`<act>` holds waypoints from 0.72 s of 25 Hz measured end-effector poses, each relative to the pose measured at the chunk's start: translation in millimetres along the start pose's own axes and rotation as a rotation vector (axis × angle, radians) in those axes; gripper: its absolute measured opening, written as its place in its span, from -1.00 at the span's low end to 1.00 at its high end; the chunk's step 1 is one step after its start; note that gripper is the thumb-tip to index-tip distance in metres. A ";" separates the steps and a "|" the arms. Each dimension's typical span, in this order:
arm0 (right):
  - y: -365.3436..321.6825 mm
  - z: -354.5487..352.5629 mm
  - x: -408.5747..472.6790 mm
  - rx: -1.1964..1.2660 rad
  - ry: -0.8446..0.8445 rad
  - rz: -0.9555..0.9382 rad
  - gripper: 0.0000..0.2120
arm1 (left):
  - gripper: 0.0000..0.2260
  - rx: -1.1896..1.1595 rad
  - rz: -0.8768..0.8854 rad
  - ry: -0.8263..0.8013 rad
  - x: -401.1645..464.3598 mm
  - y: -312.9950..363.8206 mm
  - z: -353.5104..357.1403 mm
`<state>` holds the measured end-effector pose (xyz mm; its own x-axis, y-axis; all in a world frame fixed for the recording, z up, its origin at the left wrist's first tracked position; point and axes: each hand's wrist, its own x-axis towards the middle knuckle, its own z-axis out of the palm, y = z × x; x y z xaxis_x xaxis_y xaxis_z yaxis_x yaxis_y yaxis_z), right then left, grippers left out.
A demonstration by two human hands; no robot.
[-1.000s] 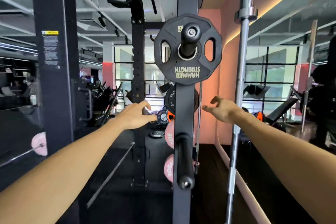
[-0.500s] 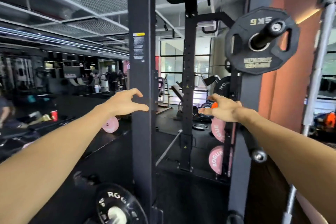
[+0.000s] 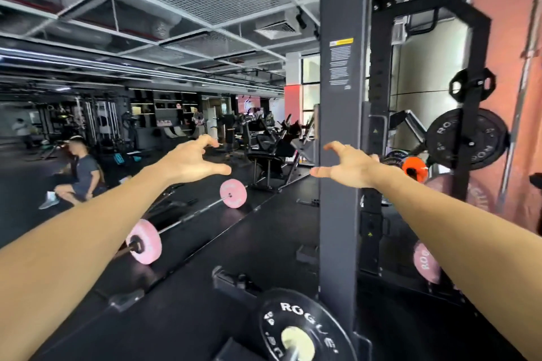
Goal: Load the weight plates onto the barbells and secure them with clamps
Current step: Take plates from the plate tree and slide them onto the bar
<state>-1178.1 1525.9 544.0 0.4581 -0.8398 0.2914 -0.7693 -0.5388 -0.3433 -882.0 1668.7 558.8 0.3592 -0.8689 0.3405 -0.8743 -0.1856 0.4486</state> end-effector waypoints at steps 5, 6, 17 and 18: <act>-56.3 51.2 48.2 0.007 -0.044 -0.042 -0.25 | -0.40 0.051 -0.027 0.010 19.7 -67.4 -14.7; -62.9 61.4 59.3 0.010 -0.055 -0.046 -0.25 | -0.40 0.063 -0.027 0.010 28.2 -77.4 -14.7; -12.4 82.3 151.7 0.017 0.015 0.107 -0.25 | -0.38 0.024 0.159 -0.021 176.3 -71.2 45.3; -0.9 79.5 151.5 0.017 0.028 0.141 -0.25 | -0.39 0.018 0.182 -0.033 186.3 -66.4 54.7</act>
<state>-1072.6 1393.9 517.4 0.3334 -0.9050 0.2643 -0.8175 -0.4171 -0.3971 -774.9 1494.1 547.2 0.1836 -0.9033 0.3878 -0.9297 -0.0314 0.3671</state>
